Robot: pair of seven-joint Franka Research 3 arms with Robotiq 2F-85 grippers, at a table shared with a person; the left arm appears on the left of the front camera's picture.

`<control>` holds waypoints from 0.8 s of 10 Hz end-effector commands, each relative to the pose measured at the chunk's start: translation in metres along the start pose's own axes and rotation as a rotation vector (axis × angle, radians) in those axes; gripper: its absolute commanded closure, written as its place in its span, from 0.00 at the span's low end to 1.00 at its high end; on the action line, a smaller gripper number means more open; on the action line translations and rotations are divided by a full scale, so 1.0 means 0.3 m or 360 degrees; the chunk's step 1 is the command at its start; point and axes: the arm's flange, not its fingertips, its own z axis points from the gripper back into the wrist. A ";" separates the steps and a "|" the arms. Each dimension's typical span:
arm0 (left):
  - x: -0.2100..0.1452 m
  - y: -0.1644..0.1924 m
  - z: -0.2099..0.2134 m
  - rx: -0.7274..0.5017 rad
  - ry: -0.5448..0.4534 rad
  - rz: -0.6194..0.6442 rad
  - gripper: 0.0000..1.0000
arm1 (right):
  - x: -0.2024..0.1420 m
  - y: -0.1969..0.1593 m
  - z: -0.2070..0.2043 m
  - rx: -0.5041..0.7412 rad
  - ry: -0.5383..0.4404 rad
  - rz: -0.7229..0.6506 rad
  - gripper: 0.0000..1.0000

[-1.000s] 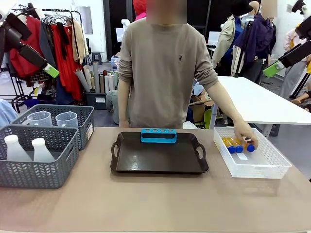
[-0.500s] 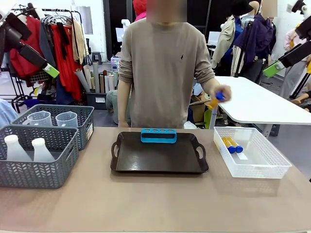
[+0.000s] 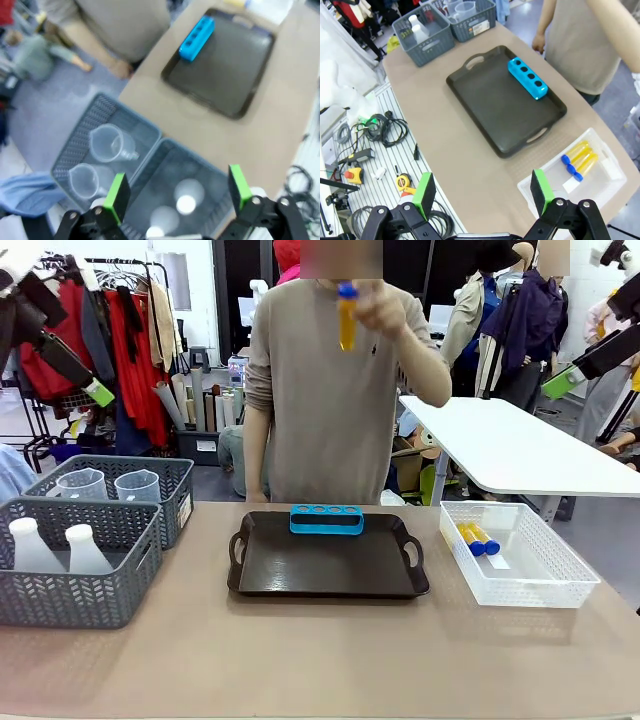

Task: Prepare the laboratory tools.
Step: Pick up one Large Measuring Cup and place it on the Handle tray.

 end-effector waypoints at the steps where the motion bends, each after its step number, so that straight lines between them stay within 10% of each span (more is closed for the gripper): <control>1: 0.036 0.051 -0.036 0.0096 0.0280 0.0066 0.00 | 0.006 0.003 0.001 0.0027 -0.0028 0.0006 0.00; 8: 0.030 0.146 -0.199 0.0274 0.0553 0.0506 0.00 | 0.006 0.003 0.001 0.0027 -0.0028 0.0006 0.00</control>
